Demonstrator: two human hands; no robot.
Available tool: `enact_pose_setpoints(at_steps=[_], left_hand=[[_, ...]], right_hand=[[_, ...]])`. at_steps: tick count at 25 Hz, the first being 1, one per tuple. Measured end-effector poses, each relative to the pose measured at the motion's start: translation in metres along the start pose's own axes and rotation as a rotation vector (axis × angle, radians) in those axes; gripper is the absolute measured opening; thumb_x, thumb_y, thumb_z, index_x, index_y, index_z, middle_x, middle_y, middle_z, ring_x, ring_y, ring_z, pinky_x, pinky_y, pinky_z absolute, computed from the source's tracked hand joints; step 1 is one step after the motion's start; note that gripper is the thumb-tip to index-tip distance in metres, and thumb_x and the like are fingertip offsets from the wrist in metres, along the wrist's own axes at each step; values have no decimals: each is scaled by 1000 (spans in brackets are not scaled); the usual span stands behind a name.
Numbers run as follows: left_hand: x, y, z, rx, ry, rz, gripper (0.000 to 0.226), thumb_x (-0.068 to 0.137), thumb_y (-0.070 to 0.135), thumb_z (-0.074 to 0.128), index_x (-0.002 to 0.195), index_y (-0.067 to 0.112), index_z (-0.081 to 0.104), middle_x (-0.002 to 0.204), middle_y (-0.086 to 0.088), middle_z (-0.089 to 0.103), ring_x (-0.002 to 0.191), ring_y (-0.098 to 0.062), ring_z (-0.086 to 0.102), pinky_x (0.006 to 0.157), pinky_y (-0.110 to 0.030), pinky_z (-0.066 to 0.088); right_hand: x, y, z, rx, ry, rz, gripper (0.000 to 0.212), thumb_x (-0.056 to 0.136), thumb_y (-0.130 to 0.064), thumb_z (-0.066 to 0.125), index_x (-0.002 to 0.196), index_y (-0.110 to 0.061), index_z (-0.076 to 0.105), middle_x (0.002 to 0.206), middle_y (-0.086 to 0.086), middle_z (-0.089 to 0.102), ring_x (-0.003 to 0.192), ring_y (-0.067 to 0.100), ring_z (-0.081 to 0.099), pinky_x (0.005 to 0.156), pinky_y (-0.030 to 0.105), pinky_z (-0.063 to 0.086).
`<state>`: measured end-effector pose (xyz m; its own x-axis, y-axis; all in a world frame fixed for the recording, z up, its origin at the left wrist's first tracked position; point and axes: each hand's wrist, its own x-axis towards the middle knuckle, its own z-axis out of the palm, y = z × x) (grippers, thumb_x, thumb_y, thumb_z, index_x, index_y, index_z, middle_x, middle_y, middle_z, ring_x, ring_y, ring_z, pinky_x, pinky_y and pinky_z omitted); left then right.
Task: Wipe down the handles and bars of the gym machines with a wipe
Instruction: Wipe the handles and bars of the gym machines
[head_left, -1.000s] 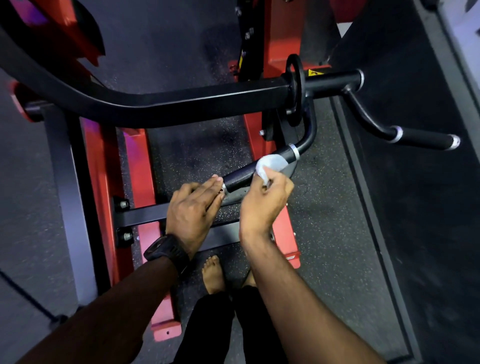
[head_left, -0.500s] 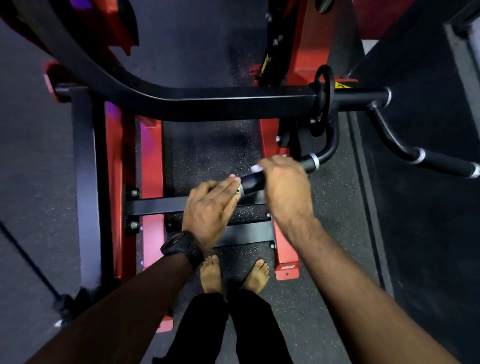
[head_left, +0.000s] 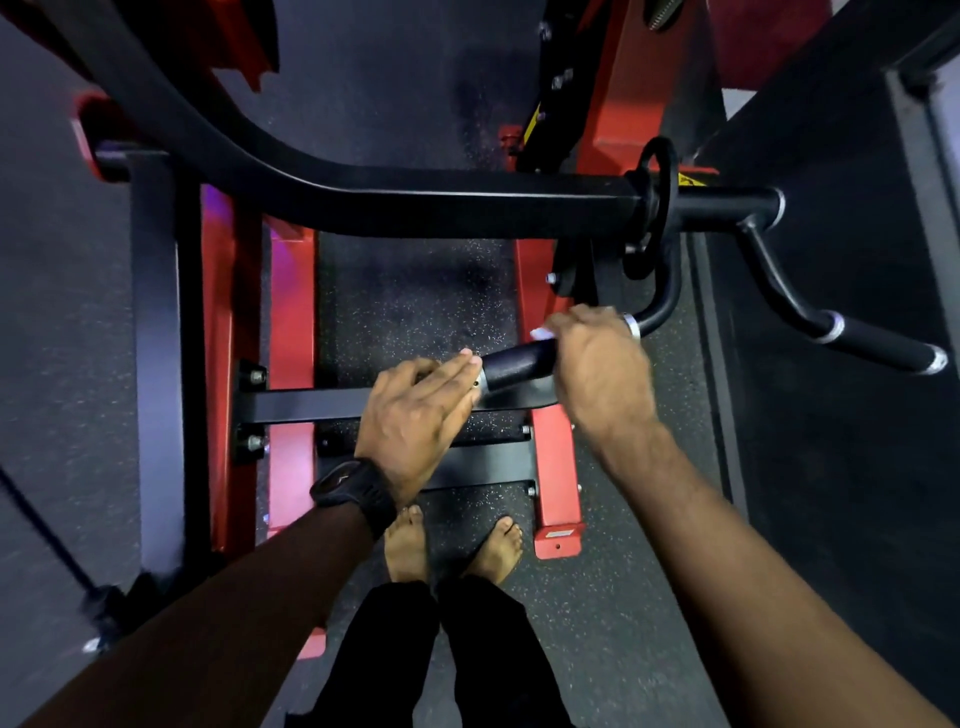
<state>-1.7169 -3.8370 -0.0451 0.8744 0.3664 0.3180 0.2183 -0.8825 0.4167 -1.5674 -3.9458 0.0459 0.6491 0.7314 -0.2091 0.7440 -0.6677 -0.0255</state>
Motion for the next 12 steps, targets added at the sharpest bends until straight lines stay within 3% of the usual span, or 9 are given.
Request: enact_pose_setpoints(at_steps=[3, 6, 10, 12], left_hand=[[0, 2, 0, -6, 4, -5, 35, 98, 35, 49, 124, 18, 67, 125, 3, 66, 96, -22, 56, 78, -34, 42], [0, 2, 0, -11, -16, -14, 35, 97, 35, 51, 124, 19, 67, 126, 4, 66, 97, -22, 56, 79, -33, 40], [1, 4, -1, -11, -29, -26, 37, 97, 35, 49, 124, 17, 67, 126, 3, 66, 97, -24, 57, 79, -35, 44], [1, 4, -3, -15, -36, -26, 38, 97, 36, 49, 125, 17, 67, 126, 3, 66, 98, -22, 55, 80, -35, 43]], right_hand=[[-8, -12, 7, -26, -33, -216, 38, 81, -11, 66, 119, -17, 61, 117, 4, 65, 115, 22, 57, 117, 37, 24], [1, 11, 6, -48, 4, 68, 34, 82, -13, 61, 115, -17, 63, 113, 5, 67, 110, 23, 58, 116, 38, 26], [-13, 2, 22, 16, 147, -141, 39, 77, -3, 57, 114, -12, 68, 113, 5, 69, 110, 26, 61, 109, 40, 38], [-21, 12, 28, 185, 365, 46, 35, 80, -1, 55, 110, -9, 71, 113, 7, 68, 107, 27, 59, 101, 34, 43]])
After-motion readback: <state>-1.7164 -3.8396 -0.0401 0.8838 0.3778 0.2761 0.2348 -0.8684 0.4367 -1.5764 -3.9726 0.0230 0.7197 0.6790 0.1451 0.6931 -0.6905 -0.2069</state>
